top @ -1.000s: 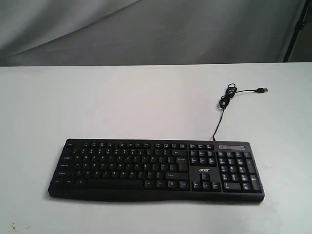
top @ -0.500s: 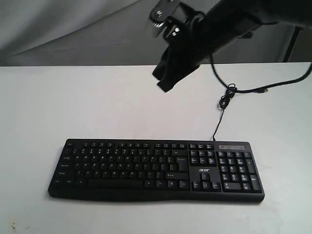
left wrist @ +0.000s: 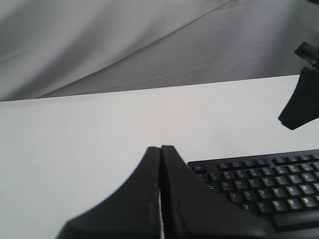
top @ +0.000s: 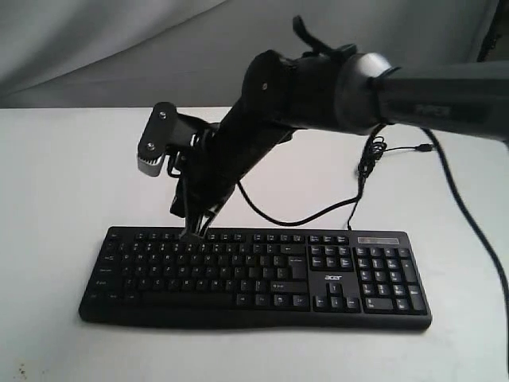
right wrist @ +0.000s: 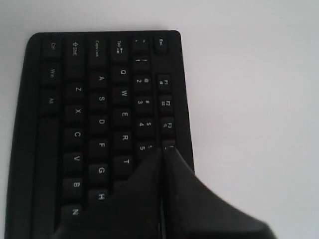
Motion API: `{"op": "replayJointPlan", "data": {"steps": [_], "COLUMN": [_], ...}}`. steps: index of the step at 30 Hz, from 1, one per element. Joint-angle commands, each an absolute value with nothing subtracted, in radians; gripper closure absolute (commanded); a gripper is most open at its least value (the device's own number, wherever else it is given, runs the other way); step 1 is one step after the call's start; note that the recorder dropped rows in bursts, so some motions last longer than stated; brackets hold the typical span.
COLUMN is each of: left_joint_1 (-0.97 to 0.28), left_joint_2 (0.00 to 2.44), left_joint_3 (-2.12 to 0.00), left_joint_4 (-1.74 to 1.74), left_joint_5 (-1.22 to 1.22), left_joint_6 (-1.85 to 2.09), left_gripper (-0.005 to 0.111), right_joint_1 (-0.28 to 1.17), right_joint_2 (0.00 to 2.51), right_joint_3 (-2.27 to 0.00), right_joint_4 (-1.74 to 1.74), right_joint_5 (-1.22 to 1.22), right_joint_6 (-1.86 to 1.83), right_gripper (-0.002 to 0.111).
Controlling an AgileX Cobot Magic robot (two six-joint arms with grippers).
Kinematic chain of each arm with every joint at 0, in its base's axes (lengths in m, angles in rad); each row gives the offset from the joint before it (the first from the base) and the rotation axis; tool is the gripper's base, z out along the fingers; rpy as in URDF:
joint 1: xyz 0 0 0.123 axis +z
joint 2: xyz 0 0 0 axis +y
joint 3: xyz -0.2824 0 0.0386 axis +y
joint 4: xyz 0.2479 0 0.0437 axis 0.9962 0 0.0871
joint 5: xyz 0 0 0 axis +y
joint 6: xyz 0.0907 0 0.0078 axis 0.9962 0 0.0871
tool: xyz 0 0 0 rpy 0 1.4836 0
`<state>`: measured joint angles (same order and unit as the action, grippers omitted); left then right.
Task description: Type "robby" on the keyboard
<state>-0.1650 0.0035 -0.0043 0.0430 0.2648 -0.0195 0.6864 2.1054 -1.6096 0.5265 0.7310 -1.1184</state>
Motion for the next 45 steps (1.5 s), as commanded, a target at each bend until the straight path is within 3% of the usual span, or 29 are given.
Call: {"op": "replayJointPlan", "data": {"steps": [1,8,18,34,45], "left_joint_1": [-0.171,-0.171,-0.171,-0.171,-0.171], "left_joint_2": [0.000,0.000,0.000,0.000,0.000], "left_joint_3": [0.000,0.000,0.000,0.000,0.000], "left_joint_4": [0.048,0.048,0.048,0.048,0.048], "left_joint_5": [0.259,0.259,0.259,0.259,0.259], "left_joint_6": [-0.022,-0.022,-0.022,-0.022,-0.022], "left_gripper": [0.107,0.107,0.107,0.107,0.107], "right_joint_1": [0.702,0.713,0.725,0.738,0.748], "right_joint_2": [2.193,2.298,2.310,2.194,2.211], "right_joint_3": [-1.719,-1.880,-1.897,-1.590,-1.589], "right_joint_4": [0.530,0.533,0.526,0.670,0.668], "right_joint_5": [0.790,0.862,0.948,0.676,0.656], "right_joint_6": [-1.128,-1.148,-1.175,-1.252,-1.254], "right_gripper": [0.108,0.108,0.108,0.108,0.108]}}
